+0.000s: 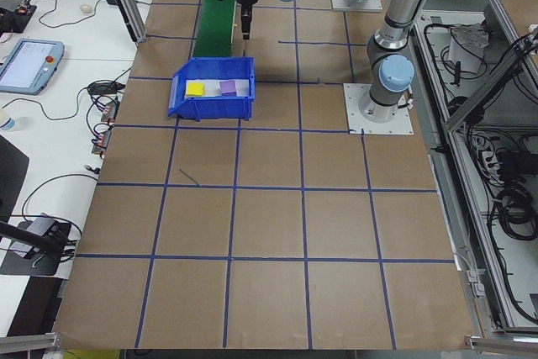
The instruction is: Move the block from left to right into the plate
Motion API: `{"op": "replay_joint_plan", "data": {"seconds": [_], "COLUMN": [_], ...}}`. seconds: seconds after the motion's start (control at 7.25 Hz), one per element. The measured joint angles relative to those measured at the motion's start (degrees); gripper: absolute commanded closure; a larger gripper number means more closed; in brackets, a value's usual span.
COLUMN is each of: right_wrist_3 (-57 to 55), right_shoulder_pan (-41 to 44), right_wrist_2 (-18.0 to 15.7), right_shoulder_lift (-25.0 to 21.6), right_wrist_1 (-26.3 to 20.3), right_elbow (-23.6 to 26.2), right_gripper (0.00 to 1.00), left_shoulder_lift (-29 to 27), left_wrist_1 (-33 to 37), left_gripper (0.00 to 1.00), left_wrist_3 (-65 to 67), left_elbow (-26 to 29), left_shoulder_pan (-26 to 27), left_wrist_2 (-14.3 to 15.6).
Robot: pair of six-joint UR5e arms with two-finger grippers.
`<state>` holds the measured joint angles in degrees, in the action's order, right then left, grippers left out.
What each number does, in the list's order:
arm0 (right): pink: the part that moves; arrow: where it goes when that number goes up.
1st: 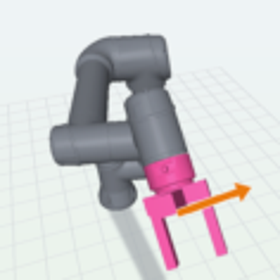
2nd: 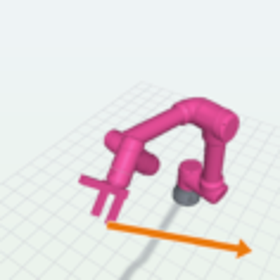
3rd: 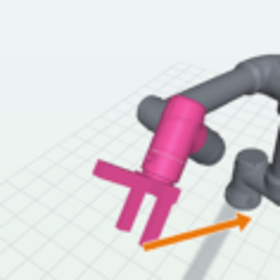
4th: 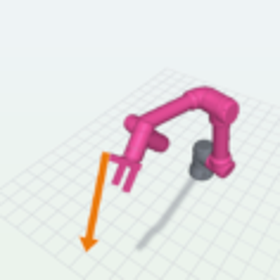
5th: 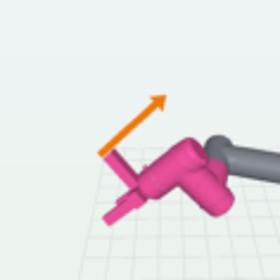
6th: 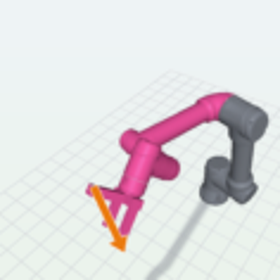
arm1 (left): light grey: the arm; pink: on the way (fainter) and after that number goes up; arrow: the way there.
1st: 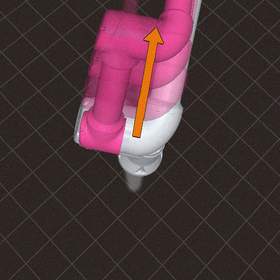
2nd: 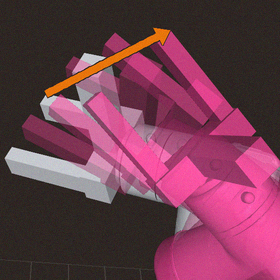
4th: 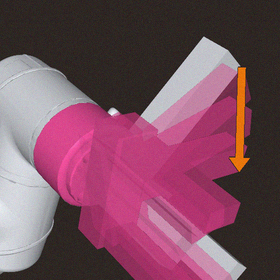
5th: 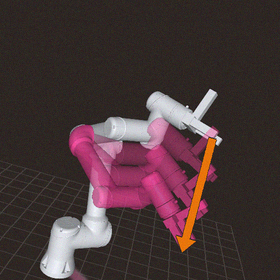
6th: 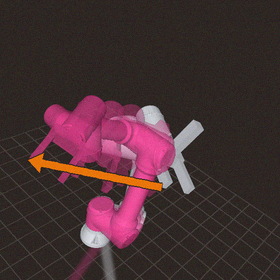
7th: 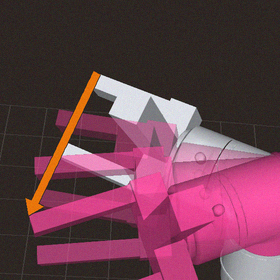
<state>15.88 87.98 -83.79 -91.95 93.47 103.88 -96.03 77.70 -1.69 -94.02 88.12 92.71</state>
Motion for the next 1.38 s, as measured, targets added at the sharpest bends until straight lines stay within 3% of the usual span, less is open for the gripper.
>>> {"op": "replay_joint_plan", "data": {"seconds": [0.55,1.38], "right_wrist_3": [-0.04,0.03], "right_shoulder_pan": [0.0,0.0], "right_wrist_2": [0.01,-0.1], "right_shoulder_lift": [0.01,0.01], "right_wrist_1": [-0.04,0.0], "right_elbow": [0.0,0.02], "right_gripper": [0.0,0.0], "left_shoulder_lift": [-7.56,-15.49], "left_wrist_1": [-4.37,-14.17], "left_gripper": [0.0,0.02], "left_wrist_3": [-3.59,-3.24], "left_elbow": [-0.45,-2.87], "left_shoulder_pan": [-5.86,-6.95], "left_wrist_2": [-0.5,-0.5]}}
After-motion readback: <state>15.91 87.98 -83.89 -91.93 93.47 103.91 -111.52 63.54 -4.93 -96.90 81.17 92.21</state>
